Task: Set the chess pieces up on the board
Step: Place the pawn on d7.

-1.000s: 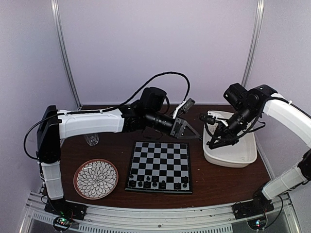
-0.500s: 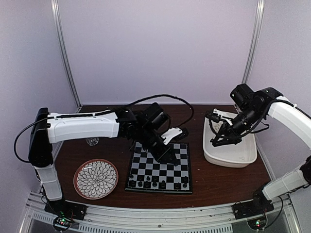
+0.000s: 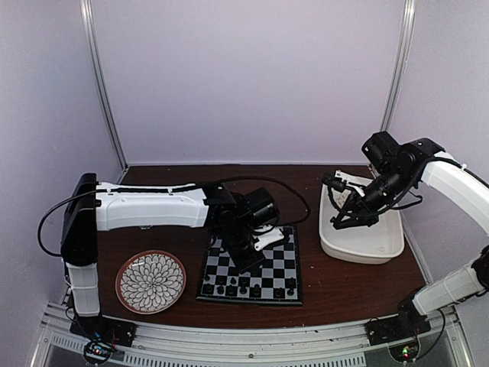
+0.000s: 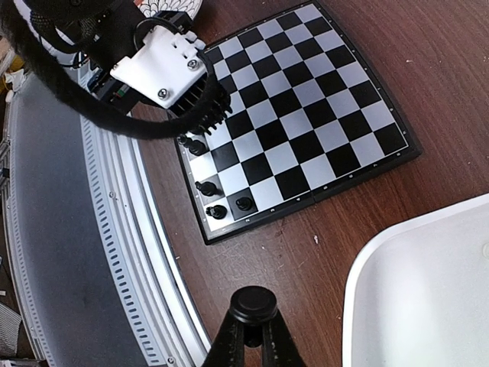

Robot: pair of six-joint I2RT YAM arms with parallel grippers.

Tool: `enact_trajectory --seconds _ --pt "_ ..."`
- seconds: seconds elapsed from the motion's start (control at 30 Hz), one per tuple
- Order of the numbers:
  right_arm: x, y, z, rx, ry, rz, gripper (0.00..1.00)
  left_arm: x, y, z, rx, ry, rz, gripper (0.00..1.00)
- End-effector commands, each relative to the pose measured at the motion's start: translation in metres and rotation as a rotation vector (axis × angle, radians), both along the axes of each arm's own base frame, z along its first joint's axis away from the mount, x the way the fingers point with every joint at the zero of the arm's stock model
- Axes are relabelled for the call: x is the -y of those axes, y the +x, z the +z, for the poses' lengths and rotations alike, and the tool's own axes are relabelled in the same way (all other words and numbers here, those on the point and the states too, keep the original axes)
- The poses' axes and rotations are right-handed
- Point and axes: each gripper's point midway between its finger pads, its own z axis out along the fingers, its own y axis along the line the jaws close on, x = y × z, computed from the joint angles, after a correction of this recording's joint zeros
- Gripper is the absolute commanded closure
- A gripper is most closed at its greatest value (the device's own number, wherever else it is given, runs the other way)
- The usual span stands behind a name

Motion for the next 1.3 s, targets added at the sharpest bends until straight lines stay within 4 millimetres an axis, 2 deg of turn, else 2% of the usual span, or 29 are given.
enact_trajectory --seconds 0.0,0.3,0.6,0.83,1.27 --pt "0.003 0.004 0.0 0.017 -0.009 -0.014 0.96 0.005 0.01 0.001 0.043 0.017 -0.008 0.97" --pt "0.001 0.005 -0.002 0.007 -0.011 -0.01 0.96 0.014 0.008 -0.012 0.026 0.034 -0.002 0.97" --pt "0.001 0.005 -0.002 0.003 -0.01 -0.006 0.96 0.007 0.003 -0.026 0.025 0.044 0.085 0.98" --pt "0.001 0.004 -0.002 -0.001 -0.009 -0.005 0.95 0.011 0.007 -0.032 0.033 -0.002 0.143 0.99" --pt "0.001 0.004 -0.004 -0.007 -0.015 -0.005 0.95 0.015 0.006 -0.037 0.021 -0.021 0.144 0.98"
